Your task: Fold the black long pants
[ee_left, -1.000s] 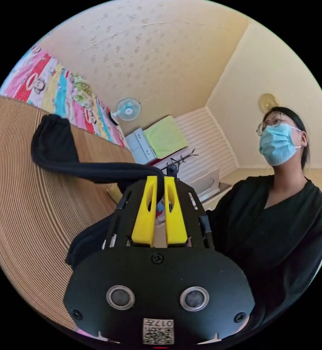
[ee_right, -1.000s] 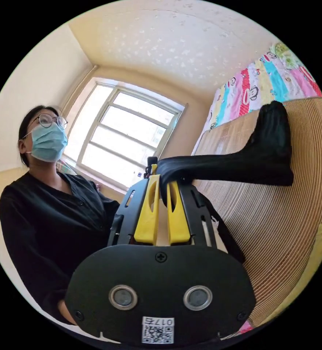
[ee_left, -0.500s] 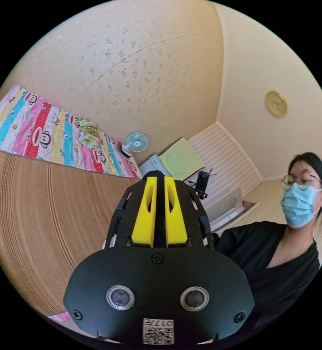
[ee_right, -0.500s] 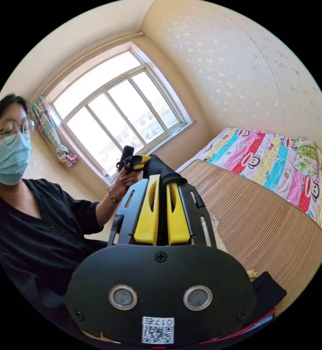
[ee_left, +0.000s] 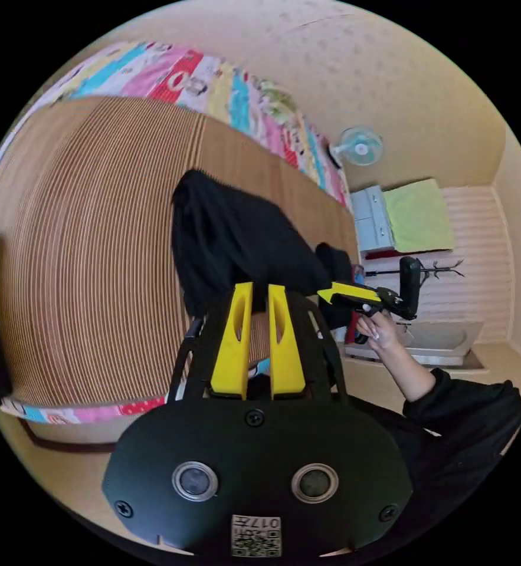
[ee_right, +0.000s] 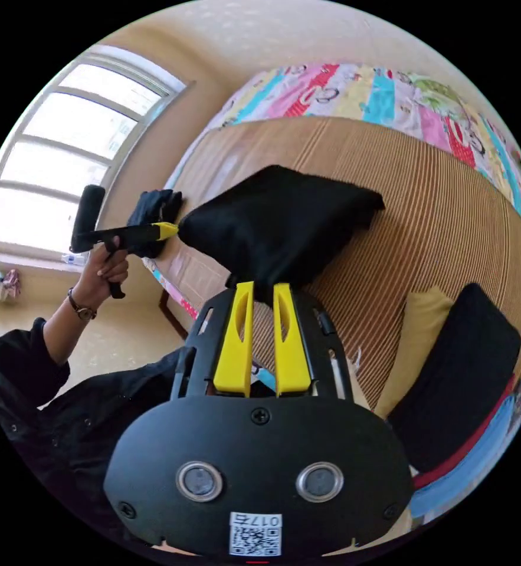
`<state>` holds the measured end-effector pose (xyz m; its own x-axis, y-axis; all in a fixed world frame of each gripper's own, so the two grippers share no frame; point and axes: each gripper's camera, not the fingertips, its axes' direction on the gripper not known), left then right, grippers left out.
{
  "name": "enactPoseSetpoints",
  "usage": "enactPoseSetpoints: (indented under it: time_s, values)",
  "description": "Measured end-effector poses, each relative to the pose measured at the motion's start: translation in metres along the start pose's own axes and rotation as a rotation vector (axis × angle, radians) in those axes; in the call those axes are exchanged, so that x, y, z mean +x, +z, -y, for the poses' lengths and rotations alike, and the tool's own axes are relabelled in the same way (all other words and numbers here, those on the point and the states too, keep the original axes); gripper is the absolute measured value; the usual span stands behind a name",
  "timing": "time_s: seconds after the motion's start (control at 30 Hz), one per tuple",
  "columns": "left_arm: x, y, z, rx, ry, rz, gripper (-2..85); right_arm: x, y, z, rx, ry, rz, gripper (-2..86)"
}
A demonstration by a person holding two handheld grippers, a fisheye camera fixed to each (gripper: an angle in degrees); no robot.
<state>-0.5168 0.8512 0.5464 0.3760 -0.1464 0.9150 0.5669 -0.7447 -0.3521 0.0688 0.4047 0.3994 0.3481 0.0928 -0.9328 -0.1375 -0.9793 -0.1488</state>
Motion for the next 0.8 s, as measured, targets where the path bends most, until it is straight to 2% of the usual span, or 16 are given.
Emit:
enactPoseSetpoints:
  time_s: [0.1,0.2,0.33,0.5,0.57,0.6,0.7,0.73,0.77,0.8]
  values:
    - [-0.053,0.046,-0.052,-0.062,-0.182,-0.142,5.1,0.042,0.047,-0.046,-0.102,0.142,0.148,3.7]
    - [-0.08,0.043,-0.066,0.02,-0.284,-0.211,8.6,0.079,0.041,-0.053,-0.044,0.26,0.253,6.0]
    - [-0.088,0.02,-0.008,0.119,-0.235,-0.22,14.5,0.124,0.009,0.004,0.125,0.28,0.403,13.2]
    - [-0.099,0.035,0.075,0.079,-0.188,-0.095,19.6,0.161,0.024,0.086,0.154,0.271,0.495,20.4]
    - [-0.108,0.063,0.094,-0.033,-0.16,-0.03,20.0,0.165,0.046,0.104,0.077,0.276,0.486,20.5]
    - [-0.108,0.066,0.094,-0.035,-0.14,0.006,20.0,0.163,0.058,0.109,0.045,0.279,0.465,20.0]
    - [-0.102,0.06,0.074,0.056,-0.072,0.044,17.7,0.158,0.054,0.09,0.168,0.29,0.351,17.9]
    - [-0.101,0.06,0.064,0.051,-0.042,0.004,15.8,0.16,0.057,0.079,0.2,0.288,0.478,16.3]
    - [-0.107,0.074,0.054,-0.038,-0.056,-0.145,12.7,0.163,0.061,0.072,0.213,0.313,0.544,15.2]
    - [-0.113,0.078,0.047,-0.051,-0.107,-0.198,12.6,0.165,0.068,0.058,0.228,0.356,0.634,13.5]
